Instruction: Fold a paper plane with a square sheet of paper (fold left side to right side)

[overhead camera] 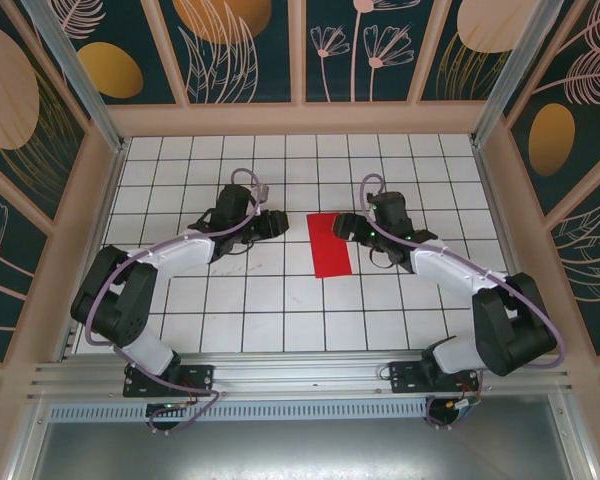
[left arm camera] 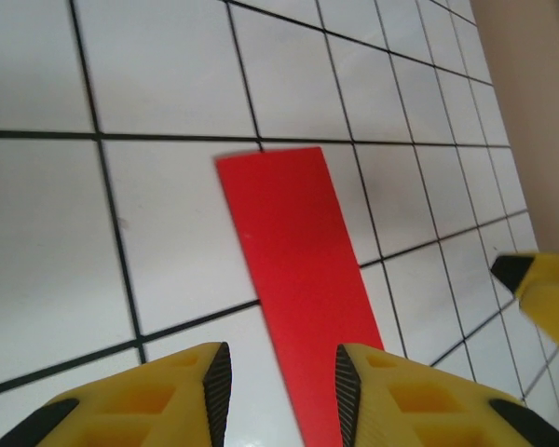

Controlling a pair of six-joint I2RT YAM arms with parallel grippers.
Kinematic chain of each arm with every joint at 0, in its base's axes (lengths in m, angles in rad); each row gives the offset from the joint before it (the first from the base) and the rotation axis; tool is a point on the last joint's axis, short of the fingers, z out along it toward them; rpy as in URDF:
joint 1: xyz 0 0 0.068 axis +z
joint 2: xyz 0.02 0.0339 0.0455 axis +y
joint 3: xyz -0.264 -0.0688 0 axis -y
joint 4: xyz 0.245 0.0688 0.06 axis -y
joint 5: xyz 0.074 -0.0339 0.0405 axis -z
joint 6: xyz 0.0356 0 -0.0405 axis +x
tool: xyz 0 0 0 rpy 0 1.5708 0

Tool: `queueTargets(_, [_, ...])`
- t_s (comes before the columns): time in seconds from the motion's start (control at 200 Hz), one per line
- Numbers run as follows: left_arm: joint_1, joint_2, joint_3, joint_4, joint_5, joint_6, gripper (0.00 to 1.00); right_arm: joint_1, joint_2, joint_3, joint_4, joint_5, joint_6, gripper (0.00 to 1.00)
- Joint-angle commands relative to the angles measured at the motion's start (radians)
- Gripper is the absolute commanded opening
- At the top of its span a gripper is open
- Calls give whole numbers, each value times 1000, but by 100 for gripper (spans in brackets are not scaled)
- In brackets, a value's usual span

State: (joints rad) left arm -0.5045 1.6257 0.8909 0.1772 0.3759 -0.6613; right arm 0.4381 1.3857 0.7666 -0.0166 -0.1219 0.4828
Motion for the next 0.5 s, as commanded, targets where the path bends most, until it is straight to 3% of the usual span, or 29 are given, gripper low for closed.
queueTargets(0.0, [-44, 23, -7, 71, 61, -37, 39, -31, -29, -38, 77, 35, 31, 96])
queueTargets(0.19, [-98, 180, 75, 76, 95, -42, 36, -81, -21, -109, 173, -44, 106, 99])
queueTargets(0.495, [-122, 333, 203, 50, 118, -36, 34, -88, 52, -102, 139, -113, 88, 98])
